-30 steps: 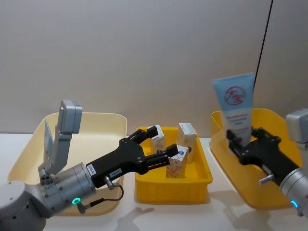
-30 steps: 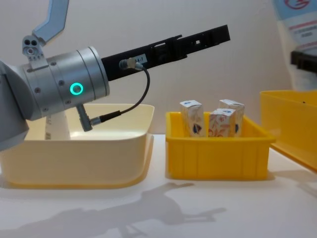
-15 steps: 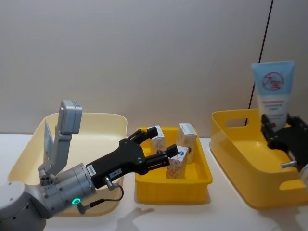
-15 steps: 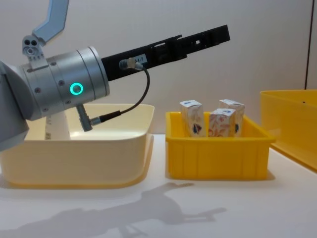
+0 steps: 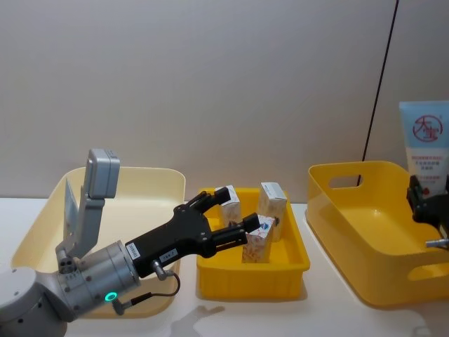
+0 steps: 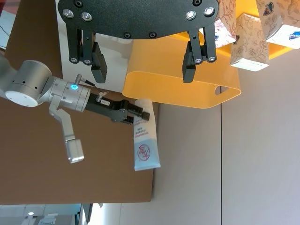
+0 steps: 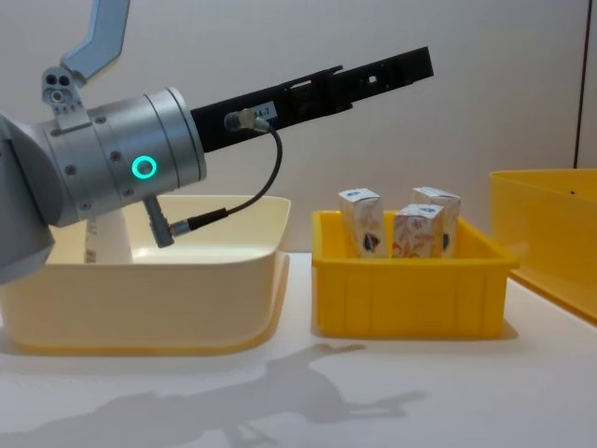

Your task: Bimanual collaborative sorting of washing and personal care products

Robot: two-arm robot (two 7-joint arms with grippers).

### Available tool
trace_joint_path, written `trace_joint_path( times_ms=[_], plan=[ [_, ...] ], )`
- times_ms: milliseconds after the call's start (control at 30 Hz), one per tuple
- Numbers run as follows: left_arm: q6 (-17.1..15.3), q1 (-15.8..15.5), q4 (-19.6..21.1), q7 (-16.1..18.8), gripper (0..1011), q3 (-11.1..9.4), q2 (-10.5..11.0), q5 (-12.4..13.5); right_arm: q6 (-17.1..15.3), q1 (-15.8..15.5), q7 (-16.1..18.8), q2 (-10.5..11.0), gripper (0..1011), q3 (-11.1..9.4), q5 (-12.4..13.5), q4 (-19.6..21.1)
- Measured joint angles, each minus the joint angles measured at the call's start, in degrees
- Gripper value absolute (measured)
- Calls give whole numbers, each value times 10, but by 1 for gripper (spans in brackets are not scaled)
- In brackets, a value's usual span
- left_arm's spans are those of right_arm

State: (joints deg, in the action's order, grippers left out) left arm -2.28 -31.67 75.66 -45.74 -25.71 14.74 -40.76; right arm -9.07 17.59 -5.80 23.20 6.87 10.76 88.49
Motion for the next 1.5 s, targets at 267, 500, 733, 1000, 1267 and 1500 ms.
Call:
trace_joint_path(
  times_ms=[267,500,733,1000,1267,1500],
  plan=[
    [0,0,0,0,1003,0,0,0,-31,7,-5,-15,509,-1,0,-17],
    [0,0,0,0,1003,0,0,0,-44,13,-6,-24,510,2,0,-29],
    [0,0,0,0,1003,0,0,0,-51,16,-6,-30,703,3,-1,-36],
    [0,0,0,0,1003,0,0,0,-56,18,-6,-34,936,4,-1,-41],
    [0,0,0,0,1003,0,0,0,-59,19,-6,-36,1001,4,-1,-43],
    [0,0,0,0,1004,0,0,0,-60,20,-6,-37,1001,4,-1,-44]
  ],
)
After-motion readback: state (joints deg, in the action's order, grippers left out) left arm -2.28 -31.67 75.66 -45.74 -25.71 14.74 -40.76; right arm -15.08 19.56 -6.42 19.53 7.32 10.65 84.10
